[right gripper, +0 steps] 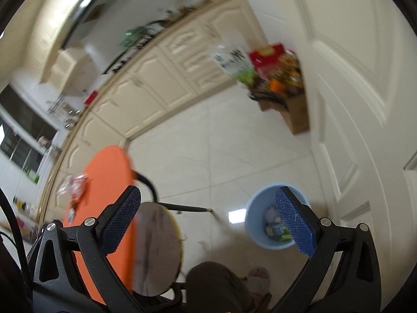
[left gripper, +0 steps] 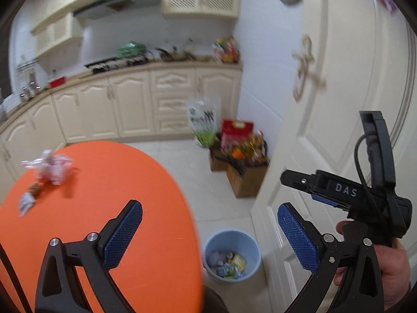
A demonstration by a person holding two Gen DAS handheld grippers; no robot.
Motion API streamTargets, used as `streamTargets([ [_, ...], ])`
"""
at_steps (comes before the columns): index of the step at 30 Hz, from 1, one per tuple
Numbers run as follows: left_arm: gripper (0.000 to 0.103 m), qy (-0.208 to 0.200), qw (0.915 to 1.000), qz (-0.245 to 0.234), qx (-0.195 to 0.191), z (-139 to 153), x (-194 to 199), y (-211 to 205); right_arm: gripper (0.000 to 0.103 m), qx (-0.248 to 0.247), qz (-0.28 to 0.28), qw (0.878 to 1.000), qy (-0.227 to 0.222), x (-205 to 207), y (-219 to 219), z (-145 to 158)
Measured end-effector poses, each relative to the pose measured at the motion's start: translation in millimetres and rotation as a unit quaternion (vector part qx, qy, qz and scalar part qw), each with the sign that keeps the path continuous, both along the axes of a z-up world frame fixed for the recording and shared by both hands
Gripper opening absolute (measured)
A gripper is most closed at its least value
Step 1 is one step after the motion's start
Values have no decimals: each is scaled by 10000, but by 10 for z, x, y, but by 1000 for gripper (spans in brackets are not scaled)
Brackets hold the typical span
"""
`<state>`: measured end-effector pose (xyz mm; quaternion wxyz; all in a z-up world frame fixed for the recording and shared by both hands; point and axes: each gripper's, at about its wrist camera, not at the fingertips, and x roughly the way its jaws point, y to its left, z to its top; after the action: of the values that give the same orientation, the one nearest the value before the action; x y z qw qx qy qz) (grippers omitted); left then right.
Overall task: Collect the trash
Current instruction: 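Return both tools to the orange table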
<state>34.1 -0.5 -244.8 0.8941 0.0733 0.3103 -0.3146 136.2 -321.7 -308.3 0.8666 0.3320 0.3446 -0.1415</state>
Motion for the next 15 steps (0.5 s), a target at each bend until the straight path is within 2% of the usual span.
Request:
streamTargets([
  [8, 102, -415, 9960, 686, -393, 244, -343, 988, 103, -564, 758, 9945, -462, 245, 930, 653],
  [15, 102, -694, 9866, 1389, -492, 308, -630, 1708, 103, -1095, 1360, 9819, -738, 458, 1804, 1076],
])
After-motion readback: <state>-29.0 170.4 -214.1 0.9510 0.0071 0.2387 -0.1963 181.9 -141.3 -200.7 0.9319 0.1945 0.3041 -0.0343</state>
